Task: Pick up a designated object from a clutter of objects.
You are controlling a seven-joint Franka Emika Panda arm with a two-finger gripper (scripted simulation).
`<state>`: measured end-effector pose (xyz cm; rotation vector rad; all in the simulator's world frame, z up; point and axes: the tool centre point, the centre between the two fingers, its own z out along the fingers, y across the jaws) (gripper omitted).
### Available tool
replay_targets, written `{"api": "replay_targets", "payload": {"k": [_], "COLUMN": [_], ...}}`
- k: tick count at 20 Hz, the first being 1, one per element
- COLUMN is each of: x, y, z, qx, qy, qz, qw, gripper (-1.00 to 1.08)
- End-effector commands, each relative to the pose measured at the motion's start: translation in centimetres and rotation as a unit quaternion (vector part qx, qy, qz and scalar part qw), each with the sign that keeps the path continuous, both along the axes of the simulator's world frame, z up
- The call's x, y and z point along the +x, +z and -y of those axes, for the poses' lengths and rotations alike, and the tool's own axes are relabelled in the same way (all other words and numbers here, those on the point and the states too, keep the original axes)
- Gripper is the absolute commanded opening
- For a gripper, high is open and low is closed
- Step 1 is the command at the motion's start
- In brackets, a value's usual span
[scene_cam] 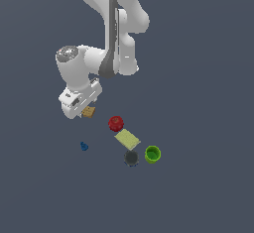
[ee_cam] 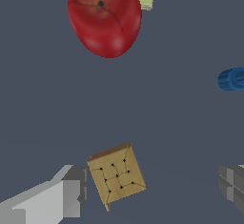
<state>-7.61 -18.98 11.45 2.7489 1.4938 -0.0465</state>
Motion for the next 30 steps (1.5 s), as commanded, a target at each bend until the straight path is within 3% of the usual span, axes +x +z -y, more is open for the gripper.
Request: {"api": "replay_targets", "payload": {"k": [1,16,30], "x": [-0.8,-4.7,-5.6], "y": [-0.8,-4.7,-5.6], "z": [0.7,3.4,3.8], "qx": [0.002,0.012,0.014], "qy": [0.026,0.154,0.177], "qz": [0.000,0.006,0.007], "qw": [0.9997,0.9880,0.9840], "gripper": [1.00,1.00,1.00]}}
